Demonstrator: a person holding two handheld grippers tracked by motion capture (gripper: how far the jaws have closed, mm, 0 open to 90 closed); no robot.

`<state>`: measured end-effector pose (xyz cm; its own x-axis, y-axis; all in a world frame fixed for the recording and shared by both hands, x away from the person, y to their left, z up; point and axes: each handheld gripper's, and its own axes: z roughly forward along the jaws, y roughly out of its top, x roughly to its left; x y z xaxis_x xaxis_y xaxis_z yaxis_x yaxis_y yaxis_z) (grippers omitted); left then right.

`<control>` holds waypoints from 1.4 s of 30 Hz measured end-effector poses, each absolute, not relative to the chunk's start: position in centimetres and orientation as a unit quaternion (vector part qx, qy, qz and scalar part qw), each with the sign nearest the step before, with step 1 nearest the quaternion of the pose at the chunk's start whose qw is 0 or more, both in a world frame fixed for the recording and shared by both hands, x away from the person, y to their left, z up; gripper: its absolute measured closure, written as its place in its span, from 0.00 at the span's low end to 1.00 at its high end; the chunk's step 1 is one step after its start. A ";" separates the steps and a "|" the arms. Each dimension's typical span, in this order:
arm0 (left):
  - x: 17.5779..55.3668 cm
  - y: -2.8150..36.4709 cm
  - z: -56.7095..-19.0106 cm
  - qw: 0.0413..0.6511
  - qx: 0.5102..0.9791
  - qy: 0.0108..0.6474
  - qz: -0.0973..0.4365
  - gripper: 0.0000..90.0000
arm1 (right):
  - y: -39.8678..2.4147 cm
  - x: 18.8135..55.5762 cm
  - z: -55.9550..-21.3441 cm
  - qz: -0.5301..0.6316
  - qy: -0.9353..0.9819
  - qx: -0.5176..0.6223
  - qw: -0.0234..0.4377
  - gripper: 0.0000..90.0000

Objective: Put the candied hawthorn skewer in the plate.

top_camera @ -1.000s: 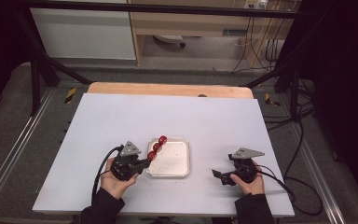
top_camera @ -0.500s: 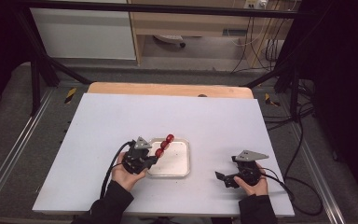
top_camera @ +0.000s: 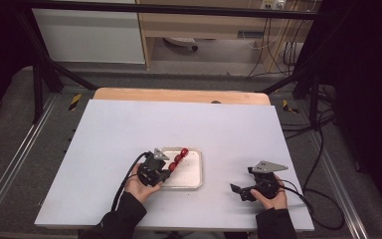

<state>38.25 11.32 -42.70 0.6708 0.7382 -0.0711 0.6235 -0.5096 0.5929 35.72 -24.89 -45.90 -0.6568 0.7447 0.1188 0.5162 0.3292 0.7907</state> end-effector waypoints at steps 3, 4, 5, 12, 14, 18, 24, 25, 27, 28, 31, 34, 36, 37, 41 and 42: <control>38.3 11.1 -42.9 0.291 0.865 0.396 0.095 0.98 | -24.9 35.7 -45.9 0.427 0.804 0.391 0.135 0.02; 38.3 11.0 -42.9 0.289 0.866 0.398 0.095 0.98 | -24.9 35.7 -45.9 0.428 0.803 0.393 0.133 0.02; 38.3 10.9 -43.0 0.285 0.867 0.399 0.094 0.98 | -24.9 35.7 -45.9 0.428 0.804 0.391 0.134 0.02; 38.4 10.5 -43.0 0.272 0.871 0.397 0.095 0.97 | -24.9 35.7 -45.9 0.428 0.804 0.391 0.133 0.02; 38.4 10.4 -43.0 0.269 0.872 0.397 0.096 0.97 | -24.9 35.7 -45.9 0.427 0.804 0.391 0.134 0.02; 38.4 10.5 -43.0 0.270 0.872 0.397 0.096 0.97 | -24.9 35.7 -45.9 0.428 0.804 0.391 0.134 0.02; 38.3 11.1 -42.7 0.288 0.870 0.388 0.098 0.91 | -24.8 35.8 -46.0 0.429 0.804 0.390 0.133 0.02; 38.2 11.3 -42.6 0.292 0.871 0.382 0.098 0.88 | -24.8 35.8 -46.0 0.430 0.803 0.390 0.133 0.02; 38.0 11.8 -42.3 0.302 0.873 0.371 0.100 0.82 | -24.8 35.7 -46.0 0.430 0.803 0.390 0.132 0.02; 37.9 12.0 -42.2 0.308 0.872 0.367 0.103 0.79 | -24.8 35.7 -46.0 0.430 0.804 0.390 0.133 0.02; 37.7 12.8 -42.0 0.321 0.871 0.356 0.108 0.63 | -24.8 35.7 -46.0 0.430 0.803 0.391 0.132 0.02; 37.4 13.8 -41.7 0.330 0.872 0.344 0.108 0.53 | -24.8 35.7 -46.0 0.430 0.803 0.390 0.132 0.02; 37.2 14.5 -41.6 0.338 0.871 0.339 0.108 0.46 | -24.8 35.7 -45.9 0.430 0.803 0.391 0.132 0.02; 37.1 15.0 -41.6 0.342 0.870 0.339 0.107 0.43 | -24.8 35.7 -45.9 0.430 0.803 0.392 0.131 0.02; 36.8 16.5 -41.6 0.350 0.869 0.335 0.095 0.30 | -24.8 35.7 -45.9 0.430 0.803 0.392 0.130 0.02; 36.7 16.9 -41.7 0.351 0.870 0.334 0.094 0.28 | -24.8 35.7 -45.9 0.430 0.803 0.392 0.130 0.02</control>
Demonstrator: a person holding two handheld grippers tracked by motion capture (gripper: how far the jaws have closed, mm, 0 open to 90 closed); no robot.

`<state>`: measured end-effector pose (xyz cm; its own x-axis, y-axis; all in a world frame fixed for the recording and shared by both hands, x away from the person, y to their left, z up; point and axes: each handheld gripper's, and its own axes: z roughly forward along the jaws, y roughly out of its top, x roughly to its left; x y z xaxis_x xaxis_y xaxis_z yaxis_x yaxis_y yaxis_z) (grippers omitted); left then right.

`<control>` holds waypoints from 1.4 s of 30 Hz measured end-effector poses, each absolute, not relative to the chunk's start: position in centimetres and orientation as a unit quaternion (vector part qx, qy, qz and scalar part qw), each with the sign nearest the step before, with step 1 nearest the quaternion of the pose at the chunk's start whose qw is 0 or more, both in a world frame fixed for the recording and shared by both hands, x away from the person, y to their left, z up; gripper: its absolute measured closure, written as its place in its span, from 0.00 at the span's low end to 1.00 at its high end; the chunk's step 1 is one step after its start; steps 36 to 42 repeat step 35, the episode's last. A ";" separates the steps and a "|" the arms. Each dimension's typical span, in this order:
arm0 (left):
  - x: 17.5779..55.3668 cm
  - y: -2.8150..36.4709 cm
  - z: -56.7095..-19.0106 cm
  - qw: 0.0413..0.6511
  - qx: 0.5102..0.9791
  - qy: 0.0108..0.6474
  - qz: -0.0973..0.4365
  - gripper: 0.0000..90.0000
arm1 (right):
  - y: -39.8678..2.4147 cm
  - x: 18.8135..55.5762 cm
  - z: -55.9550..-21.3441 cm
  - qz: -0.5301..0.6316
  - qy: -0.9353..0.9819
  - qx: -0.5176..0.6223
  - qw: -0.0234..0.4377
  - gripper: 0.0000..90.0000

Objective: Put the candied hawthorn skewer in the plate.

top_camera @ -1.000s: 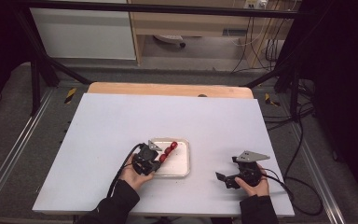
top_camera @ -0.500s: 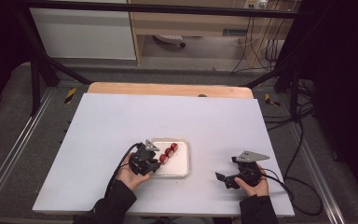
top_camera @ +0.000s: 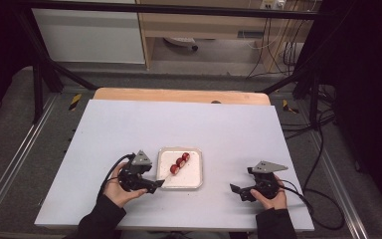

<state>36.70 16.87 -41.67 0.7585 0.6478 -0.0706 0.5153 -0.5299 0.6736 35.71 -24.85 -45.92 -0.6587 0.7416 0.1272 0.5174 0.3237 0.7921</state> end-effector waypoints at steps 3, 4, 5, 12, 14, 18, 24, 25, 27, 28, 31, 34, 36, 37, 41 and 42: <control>36.4 18.0 -41.9 0.358 0.868 0.331 0.098 0.23 | -24.9 35.7 -45.9 0.429 0.803 0.392 0.130 0.02; 36.2 18.4 -42.0 0.361 0.866 0.333 0.097 0.21 | -24.8 35.7 -45.9 0.429 0.803 0.392 0.130 0.02; 36.1 18.8 -42.1 0.364 0.864 0.334 0.097 0.19 | -24.9 35.7 -45.9 0.429 0.804 0.392 0.130 0.02; 35.5 22.1 -43.2 0.383 0.848 0.351 0.107 0.10 | -24.8 35.7 -45.9 0.428 0.803 0.393 0.127 0.01; 35.3 23.0 -43.5 0.385 0.843 0.360 0.110 0.09 | -24.8 35.6 -45.9 0.428 0.804 0.394 0.125 0.01; 35.1 24.4 -43.9 0.384 0.837 0.371 0.118 0.08 | -24.8 35.6 -45.9 0.428 0.804 0.394 0.124 0.01; 34.8 26.2 -44.6 0.395 0.829 0.376 0.125 0.08 | -24.8 35.6 -46.0 0.425 0.805 0.396 0.121 0.01; 34.7 26.3 -44.7 0.395 0.828 0.378 0.125 0.08 | -24.8 35.6 -46.0 0.425 0.805 0.396 0.120 0.01; 34.7 26.7 -44.8 0.397 0.826 0.379 0.127 0.08 | -24.8 35.5 -45.9 0.425 0.805 0.396 0.120 0.01; 34.7 26.9 -44.8 0.398 0.824 0.382 0.127 0.08 | -24.8 35.5 -45.9 0.426 0.805 0.396 0.119 0.01; 34.6 27.0 -44.9 0.396 0.827 0.378 0.128 0.08 | -24.8 35.5 -45.9 0.425 0.805 0.397 0.116 0.01; 34.6 27.1 -44.9 0.397 0.826 0.379 0.129 0.08 | -24.9 35.5 -45.8 0.426 0.806 0.394 0.117 0.01; 34.6 27.1 -44.8 0.397 0.826 0.379 0.129 0.08 | -24.9 35.5 -45.8 0.427 0.806 0.393 0.118 0.01; 34.6 27.1 -44.8 0.397 0.826 0.379 0.129 0.08 | -24.9 35.5 -45.8 0.427 0.806 0.393 0.118 0.01; 34.6 27.1 -44.8 0.397 0.826 0.379 0.129 0.08 | -24.9 35.5 -45.8 0.427 0.806 0.393 0.118 0.01; 34.6 27.1 -44.8 0.397 0.826 0.379 0.129 0.08 | -24.9 35.5 -45.8 0.427 0.806 0.393 0.118 0.01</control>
